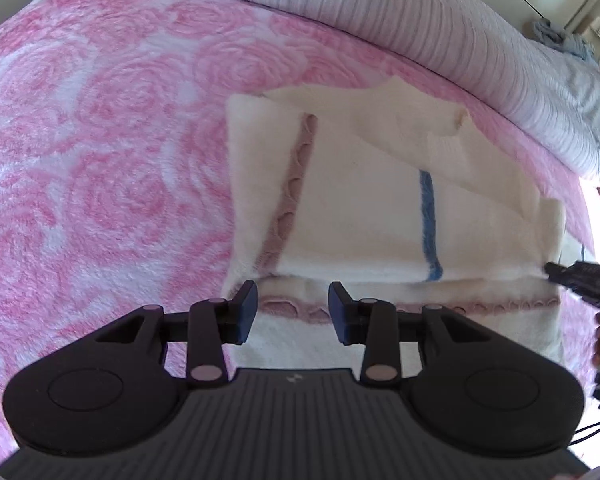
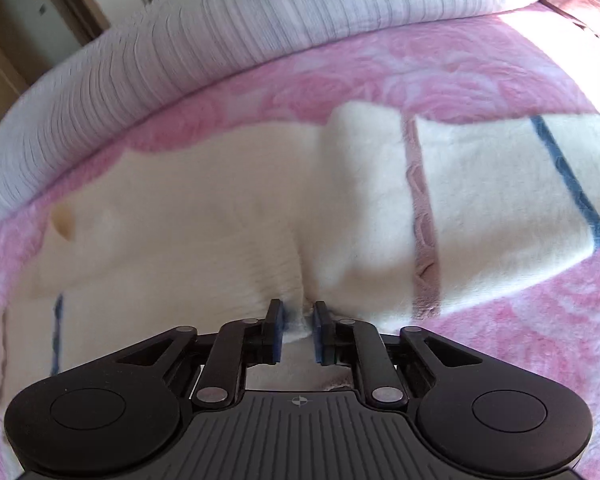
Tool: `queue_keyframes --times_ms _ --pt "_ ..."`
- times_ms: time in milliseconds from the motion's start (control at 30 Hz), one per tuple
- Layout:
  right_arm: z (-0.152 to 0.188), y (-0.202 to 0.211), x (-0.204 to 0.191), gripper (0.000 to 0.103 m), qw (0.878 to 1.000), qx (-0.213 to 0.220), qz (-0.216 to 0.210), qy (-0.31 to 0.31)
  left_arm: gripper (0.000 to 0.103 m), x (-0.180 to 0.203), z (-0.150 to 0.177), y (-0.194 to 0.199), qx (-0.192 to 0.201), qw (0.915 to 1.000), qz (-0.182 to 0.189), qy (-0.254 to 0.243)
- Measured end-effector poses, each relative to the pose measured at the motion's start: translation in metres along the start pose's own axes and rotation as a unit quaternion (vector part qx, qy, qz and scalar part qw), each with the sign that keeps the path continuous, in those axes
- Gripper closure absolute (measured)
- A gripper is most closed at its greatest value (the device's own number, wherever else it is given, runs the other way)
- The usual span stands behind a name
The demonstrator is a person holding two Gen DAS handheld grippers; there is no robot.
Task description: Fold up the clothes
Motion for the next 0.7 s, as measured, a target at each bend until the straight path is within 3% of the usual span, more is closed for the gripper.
queue_keyframes --times_ms 100,133,200,267,367,500,600,700 --pt "-0.011 0.027 0.004 0.083 0.998 0.055 0.018 0.003 0.07 0.007 0.004 -0.004 -0.002 1.0 -0.005 0.001" --pt "-0.012 0.032 0.003 0.082 0.997 0.073 0.005 0.008 0.07 0.011 0.005 -0.007 -0.004 1.0 -0.006 0.0" --pt "-0.008 0.026 -0.004 0.081 0.997 0.062 -0.036 0.032 0.07 0.018 0.007 -0.011 -0.007 0.9999 -0.009 -0.002" --pt "0.005 0.001 -0.006 0.08 0.997 0.01 -0.039 0.064 0.07 0.028 0.011 -0.017 -0.013 0.9998 -0.013 -0.005" --pt "0.012 -0.006 0.007 0.081 0.997 -0.016 -0.05 0.062 0.069 0.043 0.016 -0.021 -0.019 0.9996 -0.017 -0.014" --pt "0.001 0.012 0.056 0.081 0.996 -0.024 -0.081 -0.014 0.069 0.058 0.024 -0.022 -0.023 0.9993 -0.029 -0.011" --pt "-0.008 0.011 0.13 0.079 0.993 -0.033 -0.06 -0.094 0.069 0.074 0.024 -0.022 -0.021 0.9994 -0.027 -0.002" --pt "-0.016 0.004 0.22 0.078 0.975 -0.038 -0.041 -0.215 0.069 0.091 0.023 -0.025 -0.02 0.9995 -0.026 0.0"
Point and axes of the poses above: each gripper's, at about its wrist camera, not at the fingertips, and y roughly against the way its jaws point, x to its right, z to its underside, the point moved 8 cm from there along -y, roughly the way its jaws point, and after that the axes turned 13 degrees about z, right-handed, at the moved point
